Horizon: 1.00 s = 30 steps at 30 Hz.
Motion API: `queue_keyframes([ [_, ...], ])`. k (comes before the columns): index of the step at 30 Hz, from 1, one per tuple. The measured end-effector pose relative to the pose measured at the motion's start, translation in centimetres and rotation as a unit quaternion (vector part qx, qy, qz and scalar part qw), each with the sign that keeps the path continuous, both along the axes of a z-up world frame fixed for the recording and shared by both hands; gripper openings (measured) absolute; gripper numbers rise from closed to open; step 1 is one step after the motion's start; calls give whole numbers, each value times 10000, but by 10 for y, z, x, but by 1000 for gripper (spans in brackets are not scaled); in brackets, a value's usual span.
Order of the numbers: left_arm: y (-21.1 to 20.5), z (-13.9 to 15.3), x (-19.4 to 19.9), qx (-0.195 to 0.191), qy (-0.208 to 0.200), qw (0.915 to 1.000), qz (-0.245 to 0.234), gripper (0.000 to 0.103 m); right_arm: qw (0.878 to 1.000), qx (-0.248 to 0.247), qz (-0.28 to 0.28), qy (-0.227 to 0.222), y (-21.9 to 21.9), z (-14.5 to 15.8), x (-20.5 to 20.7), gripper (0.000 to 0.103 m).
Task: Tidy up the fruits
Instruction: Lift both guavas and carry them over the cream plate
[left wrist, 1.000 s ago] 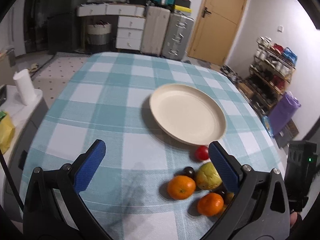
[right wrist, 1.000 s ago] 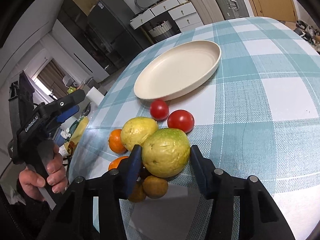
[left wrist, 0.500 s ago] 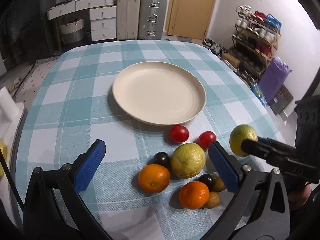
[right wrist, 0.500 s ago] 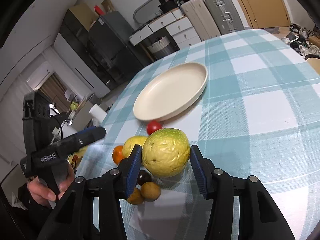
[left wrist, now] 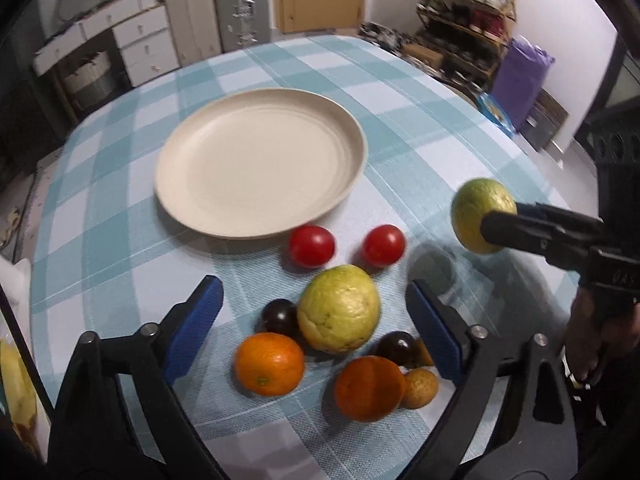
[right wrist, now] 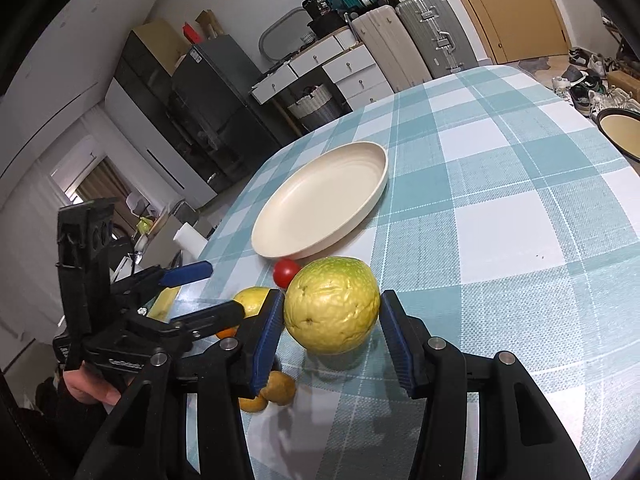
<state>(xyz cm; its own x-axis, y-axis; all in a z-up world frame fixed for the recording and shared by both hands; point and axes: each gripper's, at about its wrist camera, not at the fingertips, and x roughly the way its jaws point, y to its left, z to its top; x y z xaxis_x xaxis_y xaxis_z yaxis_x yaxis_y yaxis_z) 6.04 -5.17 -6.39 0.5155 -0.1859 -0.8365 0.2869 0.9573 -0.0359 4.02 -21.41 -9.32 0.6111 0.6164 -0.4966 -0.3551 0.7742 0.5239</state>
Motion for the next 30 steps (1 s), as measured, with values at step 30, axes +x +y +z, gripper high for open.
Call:
queue_keyframes([
  [30, 13, -11, 18, -815, 786, 9933, -208, 44, 9999, 153, 17, 1, -7, 0, 3, 50],
])
